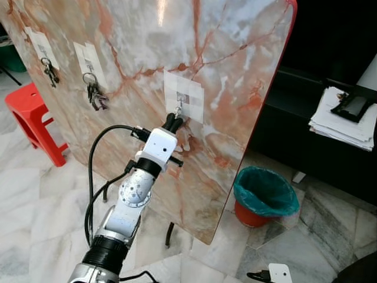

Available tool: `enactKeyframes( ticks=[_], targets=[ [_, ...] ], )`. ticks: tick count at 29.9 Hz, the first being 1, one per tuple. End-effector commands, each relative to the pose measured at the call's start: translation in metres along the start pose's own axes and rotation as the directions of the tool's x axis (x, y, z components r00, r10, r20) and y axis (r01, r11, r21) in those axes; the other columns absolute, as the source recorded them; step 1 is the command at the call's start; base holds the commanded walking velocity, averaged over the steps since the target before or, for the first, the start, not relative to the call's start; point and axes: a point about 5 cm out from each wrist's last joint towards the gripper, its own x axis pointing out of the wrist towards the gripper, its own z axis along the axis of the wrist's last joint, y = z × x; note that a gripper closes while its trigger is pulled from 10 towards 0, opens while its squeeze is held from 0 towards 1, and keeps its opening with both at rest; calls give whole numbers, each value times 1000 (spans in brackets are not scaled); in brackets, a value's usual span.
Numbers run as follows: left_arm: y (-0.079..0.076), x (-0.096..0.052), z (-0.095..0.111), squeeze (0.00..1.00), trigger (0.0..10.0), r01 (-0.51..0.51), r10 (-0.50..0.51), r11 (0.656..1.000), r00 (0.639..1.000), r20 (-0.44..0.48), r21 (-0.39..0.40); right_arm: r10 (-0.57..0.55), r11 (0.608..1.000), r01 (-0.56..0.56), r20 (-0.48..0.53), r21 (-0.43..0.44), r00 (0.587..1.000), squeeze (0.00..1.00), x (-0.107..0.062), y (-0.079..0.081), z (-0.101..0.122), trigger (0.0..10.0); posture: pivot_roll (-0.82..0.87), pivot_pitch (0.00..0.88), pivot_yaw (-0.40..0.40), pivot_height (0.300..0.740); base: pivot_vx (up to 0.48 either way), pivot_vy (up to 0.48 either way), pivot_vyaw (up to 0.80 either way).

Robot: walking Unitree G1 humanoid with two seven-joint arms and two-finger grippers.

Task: Hang keys on a hook

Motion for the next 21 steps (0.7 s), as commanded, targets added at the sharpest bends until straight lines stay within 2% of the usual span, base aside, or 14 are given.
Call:
enactKeyframes(
  ticks=[1, 11, 16, 20, 21],
  targets=[
    [-4, -4, -4, 0, 10000, 23, -23, 1000, 999, -30, -22, 0, 1000, 0, -20, -3, 1000, 0, 0, 1, -5, 10000, 133, 104, -61, 740, 0, 0, 0],
    [-5, -3, -5, 0, 10000, 29, -30, 999, 998, -50, -26, 0, 1000, 0, -19, -4, 1000, 0, 0, 2, -5, 10000, 131, 103, -61, 740, 0, 0, 0],
    [-5, -3, -9, 0, 10000, 5, -12, 996, 996, -88, -85, -1, 1000, 0, -20, -5, 1000, 0, 0, 2, -5, 10000, 132, 104, -61, 740, 0, 0, 0],
    [-2, -3, -9, 0, 10000, -10, 2, 996, 996, -92, -90, -2, 1000, 2, -20, -5, 1000, 0, 0, 1, -5, 10000, 131, 104, -61, 740, 0, 0, 0],
    [-1, -3, -9, 298, 10000, -11, 3, 996, 996, -92, -90, -2, 1000, 2, -20, -5, 1000, 0, 0, 1, -5, 10000, 131, 104, -61, 740, 0, 0, 0]
  ],
)
